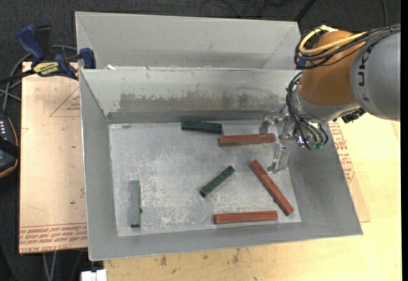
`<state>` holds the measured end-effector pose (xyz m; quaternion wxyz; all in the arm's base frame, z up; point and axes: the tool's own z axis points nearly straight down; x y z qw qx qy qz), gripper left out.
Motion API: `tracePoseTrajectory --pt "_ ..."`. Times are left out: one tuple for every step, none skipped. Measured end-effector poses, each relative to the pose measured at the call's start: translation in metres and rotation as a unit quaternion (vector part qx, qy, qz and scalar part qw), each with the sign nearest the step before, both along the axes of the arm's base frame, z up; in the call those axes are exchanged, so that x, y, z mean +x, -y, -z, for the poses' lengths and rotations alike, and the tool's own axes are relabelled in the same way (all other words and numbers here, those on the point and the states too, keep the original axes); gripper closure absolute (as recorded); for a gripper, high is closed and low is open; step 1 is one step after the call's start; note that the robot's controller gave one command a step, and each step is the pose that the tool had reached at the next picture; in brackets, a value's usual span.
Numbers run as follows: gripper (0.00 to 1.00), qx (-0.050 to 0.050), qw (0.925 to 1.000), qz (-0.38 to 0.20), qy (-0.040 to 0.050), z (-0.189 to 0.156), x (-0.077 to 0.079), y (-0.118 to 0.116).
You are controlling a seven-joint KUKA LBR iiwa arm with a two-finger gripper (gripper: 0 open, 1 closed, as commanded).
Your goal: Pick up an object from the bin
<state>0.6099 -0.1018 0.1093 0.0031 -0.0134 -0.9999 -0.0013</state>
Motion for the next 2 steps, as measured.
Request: tracePoseTrajectory --pt "0.0 -0.001 0.9973 -0.073 0.005 0.0386 0.0426 -0.0155" --pt "1.0 -0.001 0.9973 -0.074 0.0051 0.0385 0.0425 -0.0156"
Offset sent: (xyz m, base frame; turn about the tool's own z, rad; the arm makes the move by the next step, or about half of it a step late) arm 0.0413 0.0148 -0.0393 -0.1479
